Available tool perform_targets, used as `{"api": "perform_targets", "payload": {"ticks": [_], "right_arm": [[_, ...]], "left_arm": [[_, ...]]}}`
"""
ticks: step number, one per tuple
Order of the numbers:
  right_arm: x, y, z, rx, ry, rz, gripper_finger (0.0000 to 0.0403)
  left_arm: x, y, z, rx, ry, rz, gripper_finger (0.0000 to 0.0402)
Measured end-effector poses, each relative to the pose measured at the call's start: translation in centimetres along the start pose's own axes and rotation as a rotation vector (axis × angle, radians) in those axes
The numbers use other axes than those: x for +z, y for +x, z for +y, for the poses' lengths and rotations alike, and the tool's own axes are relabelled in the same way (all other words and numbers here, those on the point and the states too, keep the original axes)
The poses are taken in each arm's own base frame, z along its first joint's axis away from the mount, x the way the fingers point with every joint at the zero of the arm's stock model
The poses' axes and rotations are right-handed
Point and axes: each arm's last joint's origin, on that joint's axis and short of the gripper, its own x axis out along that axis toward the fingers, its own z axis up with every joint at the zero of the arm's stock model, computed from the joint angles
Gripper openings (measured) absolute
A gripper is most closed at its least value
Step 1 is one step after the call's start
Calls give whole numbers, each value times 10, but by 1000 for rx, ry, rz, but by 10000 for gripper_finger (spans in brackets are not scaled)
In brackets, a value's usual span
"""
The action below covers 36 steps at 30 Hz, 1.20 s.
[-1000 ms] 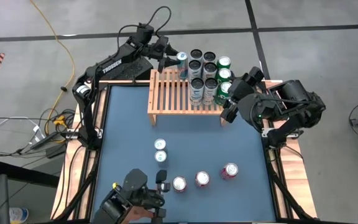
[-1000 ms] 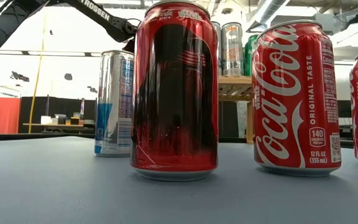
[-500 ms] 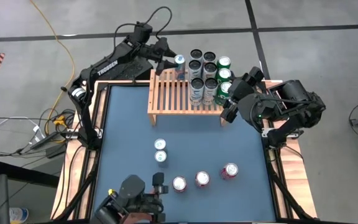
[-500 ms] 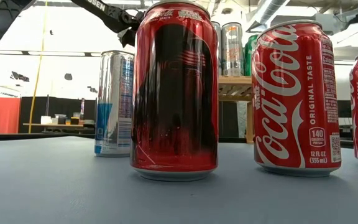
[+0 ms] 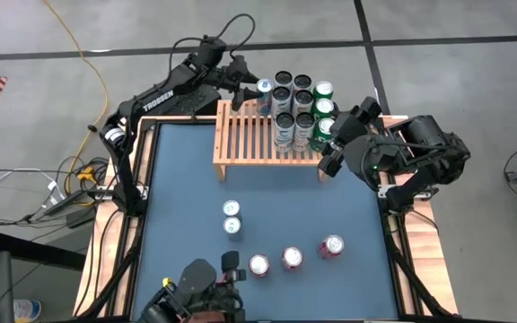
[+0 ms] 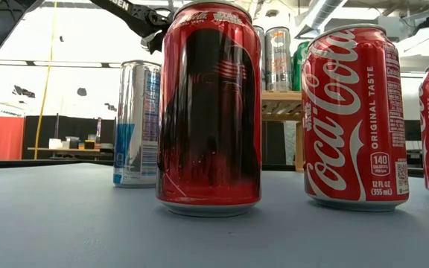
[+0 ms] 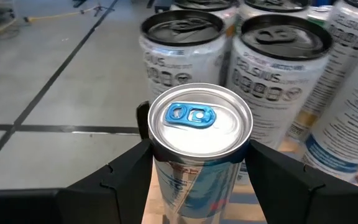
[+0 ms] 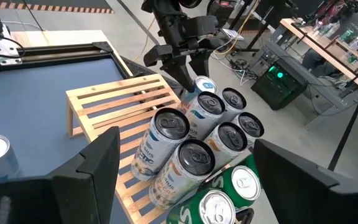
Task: Place canned beverage on shelf
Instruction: Put the top left blue soda can on the shelf
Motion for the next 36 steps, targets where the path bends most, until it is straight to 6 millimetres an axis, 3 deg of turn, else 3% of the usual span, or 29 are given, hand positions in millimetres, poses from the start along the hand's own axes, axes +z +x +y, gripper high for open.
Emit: {"api": "perform_targets", "payload": {"ticks": [9, 17, 36], "right_arm": [[0, 0, 0, 1, 0, 0, 314], [0, 0, 0, 3, 1, 1, 314], [0, 0, 0, 2, 28, 1, 314]], "left_arm": [[-4, -3, -2, 28, -32, 64, 229], [10, -20, -7, 87, 14, 55, 228], [17, -10, -17, 133, -45, 44, 228]]}}
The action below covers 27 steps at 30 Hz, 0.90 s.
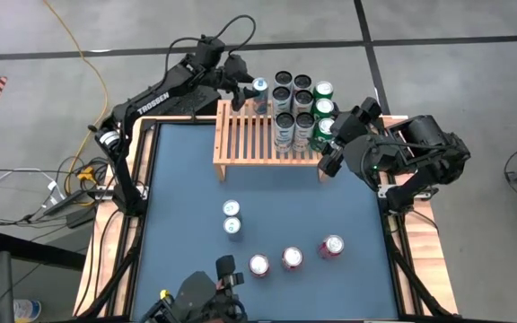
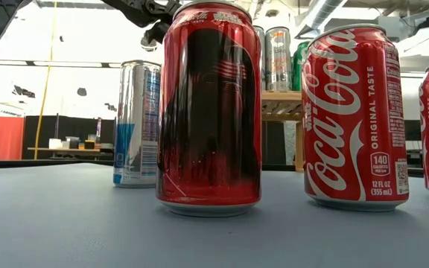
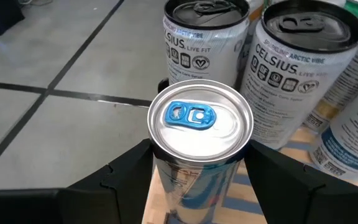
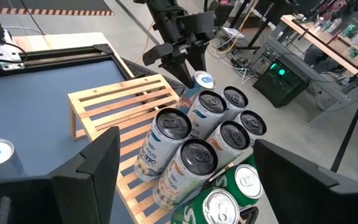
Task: Place canned beverage on shelf
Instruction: Put the top left blue soda can on the shelf
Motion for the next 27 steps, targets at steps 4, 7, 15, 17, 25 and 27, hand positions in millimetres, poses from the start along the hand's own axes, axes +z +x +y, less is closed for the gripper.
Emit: {"api": "perform_targets", "payload": {"ticks": [4, 7, 15, 17, 25, 27], "right_arm": [[0, 0, 0, 1, 6, 0, 314], [0, 0, 0, 13, 8, 5, 314], [0, 0, 0, 18, 8, 7, 314], [0, 0, 1, 18, 8, 7, 314], [0, 0, 0, 19, 8, 7, 314], [0, 0, 0, 19, 8, 7, 314]], "left_arm": [[2, 3, -4, 20, -8, 0, 228], [3, 4, -6, 45, -4, 8, 228], [2, 4, -5, 57, -53, 11, 228], [2, 4, -5, 56, -53, 13, 228], [-1, 3, -7, 13, -54, 43, 228], [-1, 1, -8, 5, -48, 47, 228]]}}
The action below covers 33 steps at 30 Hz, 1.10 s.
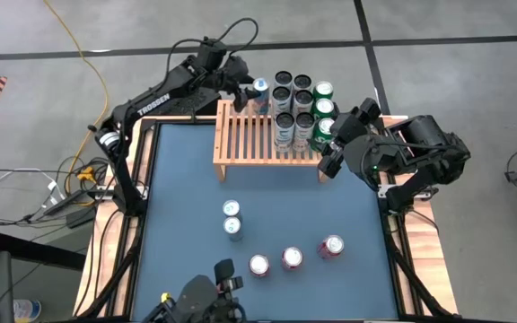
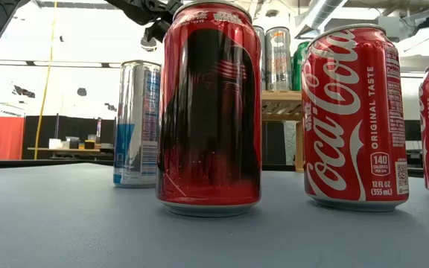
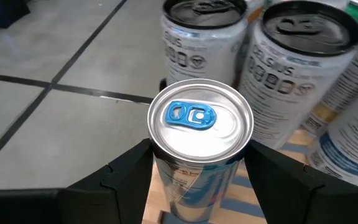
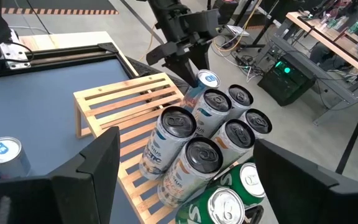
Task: Place canned beverage on shelf
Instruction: Put the top left blue soda can on the shelf
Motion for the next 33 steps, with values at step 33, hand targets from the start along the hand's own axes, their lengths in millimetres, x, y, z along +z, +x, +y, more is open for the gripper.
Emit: {"api": "perform_targets", "payload": {"ticks": [33], "right_arm": [[0, 0, 1, 23, 23, 9, 314]], "left_arm": [[1, -2, 2, -79, 46, -44, 246]]}}
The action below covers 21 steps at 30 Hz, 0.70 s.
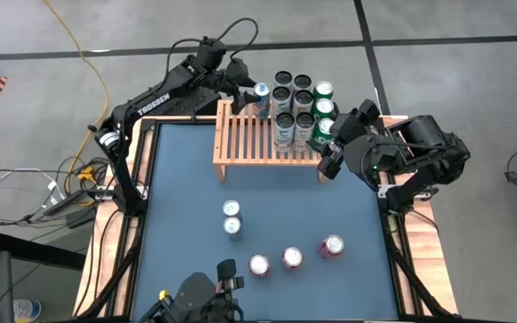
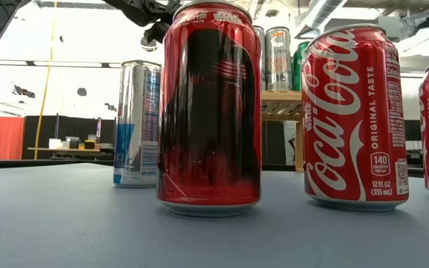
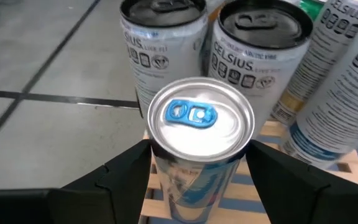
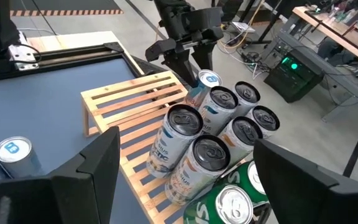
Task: Place canned beverage on shelf
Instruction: Put the top left blue soda can on the shelf
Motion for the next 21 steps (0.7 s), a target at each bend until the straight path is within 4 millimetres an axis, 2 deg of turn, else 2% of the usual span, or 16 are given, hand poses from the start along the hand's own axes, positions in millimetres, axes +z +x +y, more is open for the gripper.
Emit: {"api": "perform_targets", "payload": {"ticks": [12, 21], "right_arm": [[0, 0, 0, 1, 0, 0, 314], [0, 0, 0, 3, 0, 1, 314]], "left_arm": [[-5, -12, 17, -41, -67, -34, 289], [-7, -9, 13, 2, -38, 16, 298]]}}
